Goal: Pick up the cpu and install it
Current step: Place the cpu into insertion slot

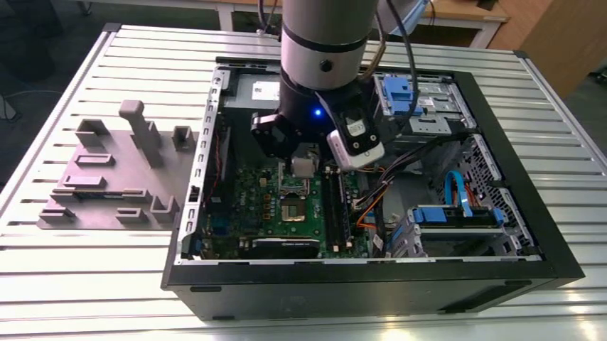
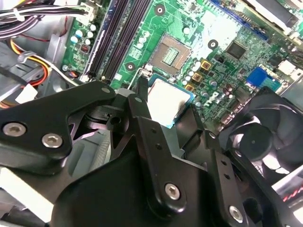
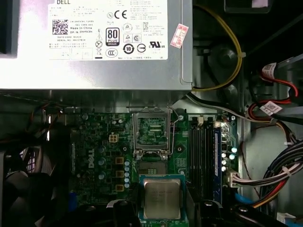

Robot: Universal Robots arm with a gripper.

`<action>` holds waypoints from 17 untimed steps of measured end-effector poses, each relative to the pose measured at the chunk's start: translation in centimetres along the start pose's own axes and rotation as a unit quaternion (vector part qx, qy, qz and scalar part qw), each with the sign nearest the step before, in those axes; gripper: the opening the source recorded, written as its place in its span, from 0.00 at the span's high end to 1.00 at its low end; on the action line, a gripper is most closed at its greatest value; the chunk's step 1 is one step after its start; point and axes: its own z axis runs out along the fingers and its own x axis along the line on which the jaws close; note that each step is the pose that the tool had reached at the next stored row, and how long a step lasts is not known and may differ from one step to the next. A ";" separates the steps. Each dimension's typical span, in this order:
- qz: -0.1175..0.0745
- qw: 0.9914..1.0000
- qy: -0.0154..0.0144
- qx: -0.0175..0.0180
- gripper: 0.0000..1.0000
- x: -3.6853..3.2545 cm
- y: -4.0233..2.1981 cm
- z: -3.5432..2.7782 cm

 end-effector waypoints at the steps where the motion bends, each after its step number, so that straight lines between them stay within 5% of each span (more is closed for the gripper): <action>1: 0.000 1.000 0.001 0.000 0.53 0.00 -0.01 0.15; 8: 0.002 1.000 0.011 0.000 0.53 0.03 -0.05 1.11; 17: 0.001 1.000 0.012 0.000 0.53 -0.10 -0.45 2.71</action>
